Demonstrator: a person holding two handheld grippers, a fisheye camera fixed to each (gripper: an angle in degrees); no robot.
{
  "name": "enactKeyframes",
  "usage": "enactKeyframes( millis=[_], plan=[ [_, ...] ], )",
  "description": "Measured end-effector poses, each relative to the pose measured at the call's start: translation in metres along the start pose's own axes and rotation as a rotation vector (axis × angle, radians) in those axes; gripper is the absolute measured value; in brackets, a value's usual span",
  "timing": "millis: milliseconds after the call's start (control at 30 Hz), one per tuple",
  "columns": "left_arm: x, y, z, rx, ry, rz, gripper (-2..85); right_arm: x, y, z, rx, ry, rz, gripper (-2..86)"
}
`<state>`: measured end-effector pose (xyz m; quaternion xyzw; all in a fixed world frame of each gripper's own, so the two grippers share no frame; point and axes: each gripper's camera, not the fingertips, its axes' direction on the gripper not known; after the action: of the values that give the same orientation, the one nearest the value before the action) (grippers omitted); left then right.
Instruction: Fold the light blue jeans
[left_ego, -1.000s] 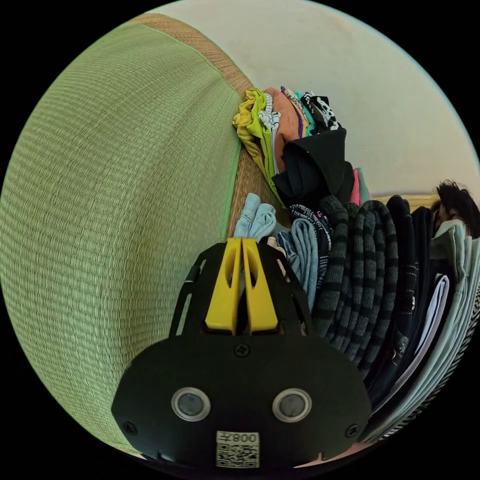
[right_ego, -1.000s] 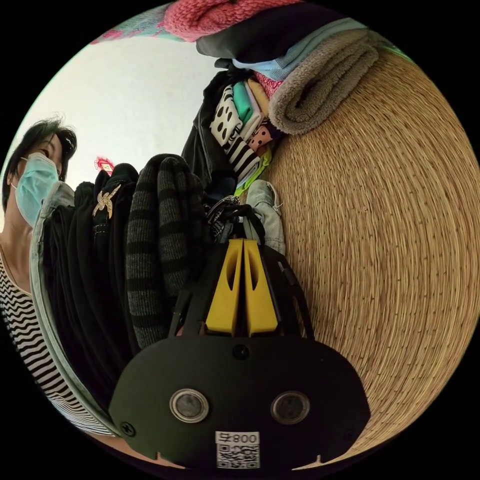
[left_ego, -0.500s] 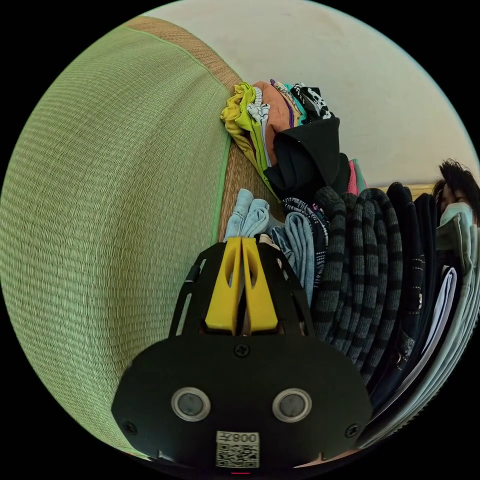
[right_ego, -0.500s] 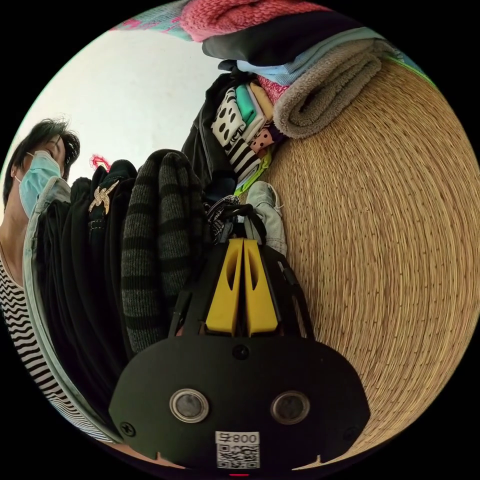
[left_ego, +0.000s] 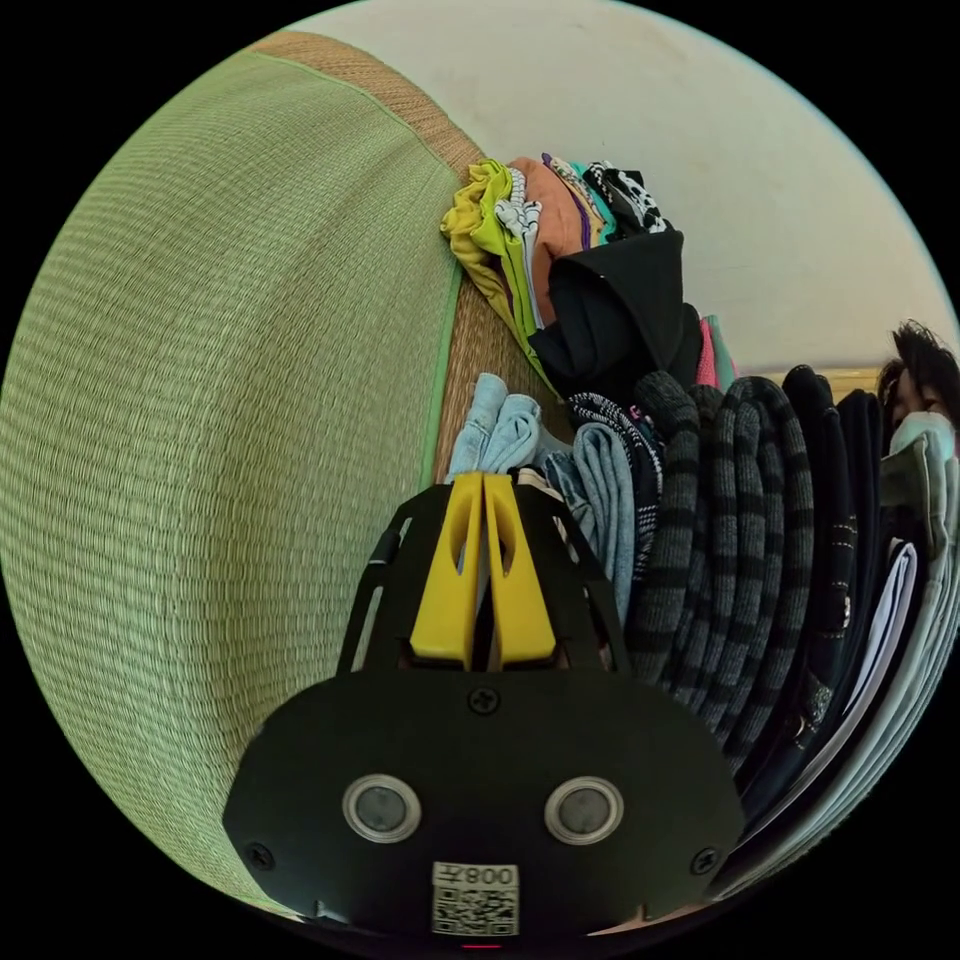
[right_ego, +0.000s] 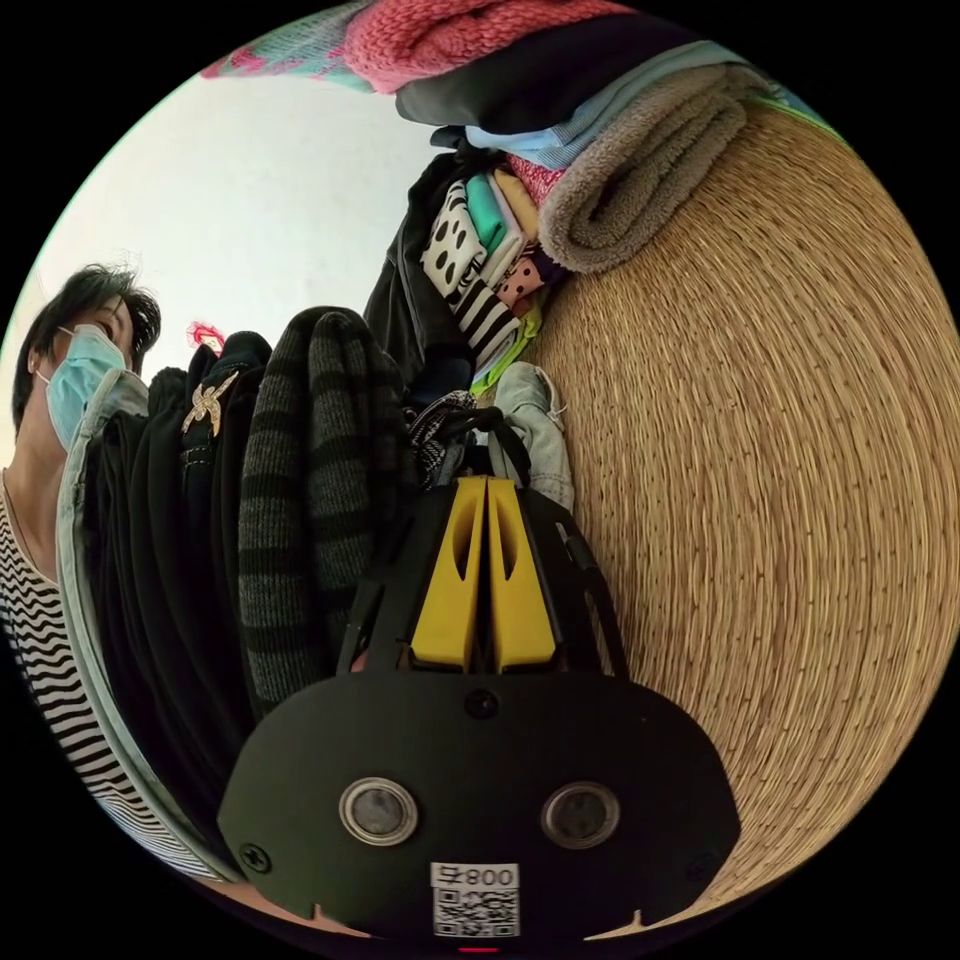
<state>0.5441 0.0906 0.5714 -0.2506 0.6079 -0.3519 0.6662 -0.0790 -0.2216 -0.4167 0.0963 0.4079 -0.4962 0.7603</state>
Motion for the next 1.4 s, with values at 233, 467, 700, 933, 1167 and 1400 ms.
enactKeyframes(
  millis=[233,467,700,933,1167,1400],
  plan=[
    [0.007,-0.006,0.015,-0.003,-0.108,0.055,0.0,0.004,0.003,-0.003,0.004,-0.034,0.015,0.0],
    [0.0,-0.011,0.032,-0.002,-0.092,0.052,0.0,0.003,0.008,-0.004,0.003,-0.048,0.025,0.0],
    [-0.007,-0.017,0.049,-0.002,-0.077,0.036,0.0,-0.017,0.017,-0.002,-0.002,0.04,-0.005,0.1],
    [-0.008,-0.024,0.068,-0.013,-0.099,-0.003,0.0,-0.045,0.025,0.001,-0.021,0.131,-0.021,0.1],
    [0.003,-0.024,0.087,-0.029,-0.094,-0.054,-0.2,-0.077,0.04,-0.012,-0.037,0.195,-0.027,0.0],
    [0.036,-0.026,0.132,-0.077,-0.034,-0.038,-0.2,-0.11,0.052,-0.076,0.011,0.262,-0.024,-0.1]
  ],
)
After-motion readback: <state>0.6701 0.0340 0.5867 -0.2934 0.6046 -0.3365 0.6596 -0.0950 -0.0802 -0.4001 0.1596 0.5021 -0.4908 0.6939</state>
